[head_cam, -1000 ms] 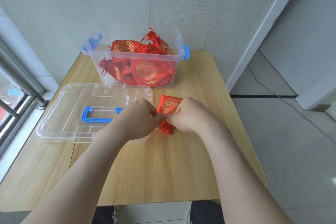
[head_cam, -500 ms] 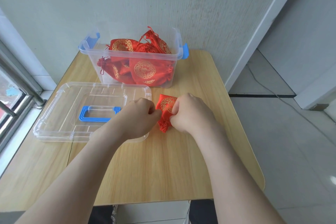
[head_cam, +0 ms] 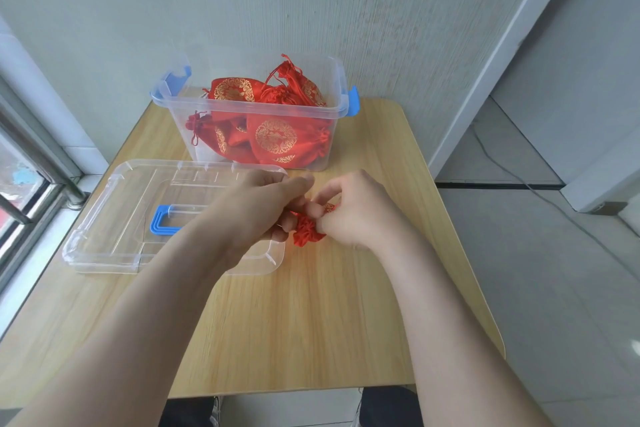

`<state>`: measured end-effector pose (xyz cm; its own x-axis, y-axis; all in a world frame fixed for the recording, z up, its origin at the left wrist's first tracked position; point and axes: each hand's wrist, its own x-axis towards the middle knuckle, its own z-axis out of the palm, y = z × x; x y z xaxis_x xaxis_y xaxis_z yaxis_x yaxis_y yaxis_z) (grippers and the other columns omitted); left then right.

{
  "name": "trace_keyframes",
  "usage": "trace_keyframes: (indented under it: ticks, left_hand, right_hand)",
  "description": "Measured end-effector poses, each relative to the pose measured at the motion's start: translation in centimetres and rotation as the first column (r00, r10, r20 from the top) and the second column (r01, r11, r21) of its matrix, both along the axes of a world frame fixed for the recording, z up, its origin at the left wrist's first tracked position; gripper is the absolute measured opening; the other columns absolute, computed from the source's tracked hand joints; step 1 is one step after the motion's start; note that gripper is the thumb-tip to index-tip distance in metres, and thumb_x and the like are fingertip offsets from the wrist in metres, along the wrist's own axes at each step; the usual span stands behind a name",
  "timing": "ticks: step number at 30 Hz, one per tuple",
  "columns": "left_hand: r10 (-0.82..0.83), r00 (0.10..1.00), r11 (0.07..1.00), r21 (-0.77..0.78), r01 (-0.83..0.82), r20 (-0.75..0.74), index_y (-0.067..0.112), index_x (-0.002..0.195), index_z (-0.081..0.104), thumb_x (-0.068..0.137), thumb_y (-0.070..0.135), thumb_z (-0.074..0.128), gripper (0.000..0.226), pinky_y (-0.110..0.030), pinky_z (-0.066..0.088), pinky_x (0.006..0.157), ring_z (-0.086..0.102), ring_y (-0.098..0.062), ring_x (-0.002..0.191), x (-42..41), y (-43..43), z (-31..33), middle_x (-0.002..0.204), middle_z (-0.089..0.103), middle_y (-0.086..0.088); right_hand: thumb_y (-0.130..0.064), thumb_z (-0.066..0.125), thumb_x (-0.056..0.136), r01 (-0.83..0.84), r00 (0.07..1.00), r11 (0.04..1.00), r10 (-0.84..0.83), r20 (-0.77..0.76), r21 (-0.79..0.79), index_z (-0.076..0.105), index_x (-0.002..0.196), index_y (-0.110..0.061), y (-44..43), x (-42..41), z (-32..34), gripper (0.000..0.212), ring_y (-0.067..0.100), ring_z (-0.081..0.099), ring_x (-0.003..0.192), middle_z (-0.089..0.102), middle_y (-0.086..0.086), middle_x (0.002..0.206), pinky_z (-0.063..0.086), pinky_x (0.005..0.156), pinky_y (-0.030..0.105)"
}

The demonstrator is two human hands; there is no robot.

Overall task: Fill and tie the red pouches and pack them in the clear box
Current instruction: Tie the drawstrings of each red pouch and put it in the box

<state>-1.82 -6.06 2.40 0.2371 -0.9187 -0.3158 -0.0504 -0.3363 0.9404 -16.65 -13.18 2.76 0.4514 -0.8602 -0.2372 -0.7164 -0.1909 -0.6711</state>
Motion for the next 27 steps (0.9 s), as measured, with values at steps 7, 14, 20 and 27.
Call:
trace_keyframes:
  ticks: [7, 14, 20, 27]
  left_hand:
    - [0.015, 1.000, 0.998, 0.063, -0.015, 0.001, 0.008, 0.092, 0.059, 0.114, 0.028, 0.044, 0.034, -0.033, 0.043, 0.061, 0.045, -0.018, 0.059, 0.5, -0.1, -1.0, 0.075, 0.067, -0.006]
    - [-0.019, 0.999, 1.000, -0.001, 0.020, 0.029, 0.013, 0.091, 0.059, 0.113, 0.030, 0.048, 0.030, -0.034, 0.042, 0.066, 0.045, -0.016, 0.062, 0.4, -0.2, -1.3, 0.078, 0.067, -0.003]
    - [-0.019, 0.999, 0.999, -0.041, 0.018, -0.027, 0.006, 0.097, 0.061, 0.110, 0.028, 0.056, 0.026, -0.032, 0.046, 0.064, 0.049, -0.018, 0.066, 0.6, 0.0, -1.2, 0.083, 0.072, -0.007]
    - [0.037, 0.992, 0.998, -0.047, -0.043, -0.117, -0.004, 0.108, 0.073, 0.096, 0.017, 0.074, 0.024, -0.029, 0.055, 0.063, 0.052, -0.014, 0.063, 1.0, 0.2, -1.0, 0.087, 0.076, -0.012]
  right_hand:
    - [-0.029, 0.066, 0.101, 0.035, 0.977, 0.998, -0.044, 0.208, 0.051, 0.081, 0.088, -0.022, 0.0, 0.1, 0.7, 0.021, 0.012, 0.072, 0.084, 0.078, -0.006, 0.085, 0.054, 0.069, 0.027]
    - [-0.025, 0.071, 0.097, -0.004, 0.974, 0.998, -0.012, 0.226, 0.068, 0.082, 0.073, -0.015, 0.1, -0.1, 1.0, 0.028, -0.001, 0.068, 0.058, 0.077, -0.004, 0.069, 0.044, 0.054, 0.009]
    - [-0.033, 0.073, 0.089, 0.035, 0.969, 0.996, -0.053, 0.239, 0.080, 0.079, 0.070, -0.013, 0.4, 0.3, 1.2, 0.028, 0.008, 0.074, 0.071, 0.078, -0.006, 0.070, 0.055, 0.071, 0.025]
    - [-0.031, 0.068, 0.090, 0.072, 0.961, 0.994, -0.091, 0.259, 0.082, 0.074, 0.069, -0.014, 0.4, 0.6, 1.1, 0.027, 0.006, 0.070, 0.069, 0.075, -0.012, 0.067, 0.050, 0.068, 0.026]
